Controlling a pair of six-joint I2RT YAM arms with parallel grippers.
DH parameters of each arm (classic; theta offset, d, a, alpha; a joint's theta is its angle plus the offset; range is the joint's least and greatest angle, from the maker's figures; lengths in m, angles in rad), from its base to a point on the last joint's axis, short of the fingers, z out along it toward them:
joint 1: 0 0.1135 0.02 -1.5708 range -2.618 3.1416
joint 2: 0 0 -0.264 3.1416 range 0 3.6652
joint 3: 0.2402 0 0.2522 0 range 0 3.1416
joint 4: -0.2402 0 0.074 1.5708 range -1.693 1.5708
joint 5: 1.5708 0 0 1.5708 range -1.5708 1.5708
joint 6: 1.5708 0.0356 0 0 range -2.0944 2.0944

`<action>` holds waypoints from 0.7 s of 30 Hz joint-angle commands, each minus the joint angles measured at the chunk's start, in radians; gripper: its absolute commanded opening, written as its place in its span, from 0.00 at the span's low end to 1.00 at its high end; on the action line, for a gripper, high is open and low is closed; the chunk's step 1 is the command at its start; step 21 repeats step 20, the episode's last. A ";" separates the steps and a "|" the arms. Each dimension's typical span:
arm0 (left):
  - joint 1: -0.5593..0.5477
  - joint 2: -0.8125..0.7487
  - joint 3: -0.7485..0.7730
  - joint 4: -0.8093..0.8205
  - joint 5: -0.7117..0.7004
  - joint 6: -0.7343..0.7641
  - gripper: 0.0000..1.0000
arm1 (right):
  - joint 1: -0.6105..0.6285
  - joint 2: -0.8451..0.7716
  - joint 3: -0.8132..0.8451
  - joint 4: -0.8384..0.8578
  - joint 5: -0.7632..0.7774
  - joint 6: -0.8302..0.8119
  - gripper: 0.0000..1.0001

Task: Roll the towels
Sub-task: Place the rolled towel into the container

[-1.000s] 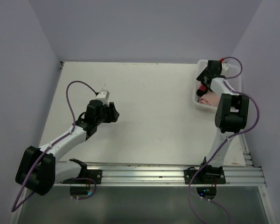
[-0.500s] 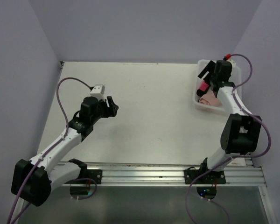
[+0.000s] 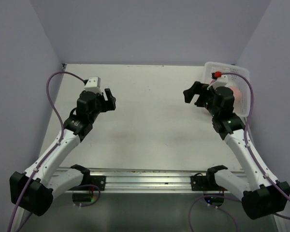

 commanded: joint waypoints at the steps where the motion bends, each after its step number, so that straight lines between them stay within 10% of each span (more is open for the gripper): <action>1: 0.017 -0.028 0.044 -0.057 -0.099 0.026 0.78 | 0.069 -0.088 -0.075 -0.133 0.045 -0.042 0.99; 21: 0.034 -0.163 -0.075 -0.056 -0.193 0.063 0.84 | 0.157 -0.033 -0.058 -0.302 0.151 0.002 0.99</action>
